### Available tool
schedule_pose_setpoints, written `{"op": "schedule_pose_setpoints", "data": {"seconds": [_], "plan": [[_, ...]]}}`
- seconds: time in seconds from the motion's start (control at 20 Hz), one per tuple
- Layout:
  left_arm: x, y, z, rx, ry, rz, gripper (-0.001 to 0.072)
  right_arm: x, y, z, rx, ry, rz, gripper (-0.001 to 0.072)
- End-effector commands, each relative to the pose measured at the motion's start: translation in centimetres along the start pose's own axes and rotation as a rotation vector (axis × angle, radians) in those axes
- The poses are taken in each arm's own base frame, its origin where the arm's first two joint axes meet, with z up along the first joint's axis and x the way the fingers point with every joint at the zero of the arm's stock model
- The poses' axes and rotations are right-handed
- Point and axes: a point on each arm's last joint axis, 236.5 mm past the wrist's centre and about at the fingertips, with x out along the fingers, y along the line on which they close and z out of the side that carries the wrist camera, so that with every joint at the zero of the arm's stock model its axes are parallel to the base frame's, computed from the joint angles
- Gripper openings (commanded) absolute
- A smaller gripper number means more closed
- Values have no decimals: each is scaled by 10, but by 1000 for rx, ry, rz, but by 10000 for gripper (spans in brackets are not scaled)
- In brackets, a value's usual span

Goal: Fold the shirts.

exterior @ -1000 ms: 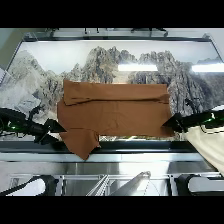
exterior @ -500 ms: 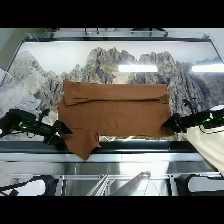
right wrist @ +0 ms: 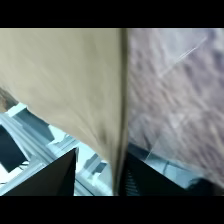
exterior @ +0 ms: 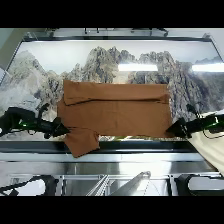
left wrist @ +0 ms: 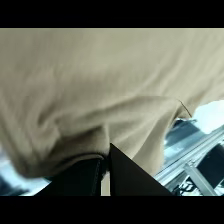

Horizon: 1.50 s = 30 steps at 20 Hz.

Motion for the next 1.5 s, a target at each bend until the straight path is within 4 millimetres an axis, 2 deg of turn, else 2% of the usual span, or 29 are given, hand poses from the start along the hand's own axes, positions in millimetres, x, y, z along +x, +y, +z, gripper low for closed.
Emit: {"op": "schedule_pose_setpoints", "data": {"seconds": [0.0, 0.1, 0.15, 0.25, 0.35, 0.45, 0.5, 0.6, 0.65, 0.8, 0.9, 1.0, 1.1, 1.25, 1.35, 1.45], "plan": [[-14, 7, -8, -24, -50, -43, 68, 6, -7, -15, 24, 12, 33, 281], [-15, 13, -9, -50, -78, -48, 68, 6, 9, -7, -3, -29, 103, 130], [-16, 15, -8, -56, -88, -52, 68, 4, 19, -2, -13, -49, 149, 22], [-16, 13, -7, -57, -91, -57, 68, 1, 35, 3, -26, -72, 217, 25], [-18, 4, -6, -58, -91, -91, 69, -2, 46, 0, -30, -60, 261, 25], [-28, -15, -3, -36, -80, -149, 69, -8, 56, -4, -46, -54, 292, 24], [-38, -32, 4, -19, -94, -202, 69, -13, 65, 0, -61, -78, 311, 24], [-60, -64, 23, 40, -144, -273, 68, -29, 87, 15, -89, -154, 373, 24], [-69, -74, 33, 72, -159, -253, 67, -41, 101, 27, -111, -200, 407, 25], [-89, -107, 68, 173, -199, -218, 67, -77, 128, 68, -164, -364, 460, 24], [-99, -123, 102, 212, -215, -207, 67, -96, 126, 102, -164, -495, 409, 24], [-100, -129, 139, 228, -215, -202, 67, -106, 115, 129, -153, -588, 339, 24], [-94, -130, 174, 255, -213, -198, 68, -108, 109, 149, -171, -643, 305, 24], [-83, -121, 226, 257, -224, -197, 68, -94, 102, 181, -199, -707, 274, 24], [-73, -114, 250, 251, -224, -198, 68, -76, 100, 199, -209, -720, 279, 25], [-61, -110, 262, 243, -207, -201, 67, -53, 100, 208, -208, -690, 303, 25]]}}
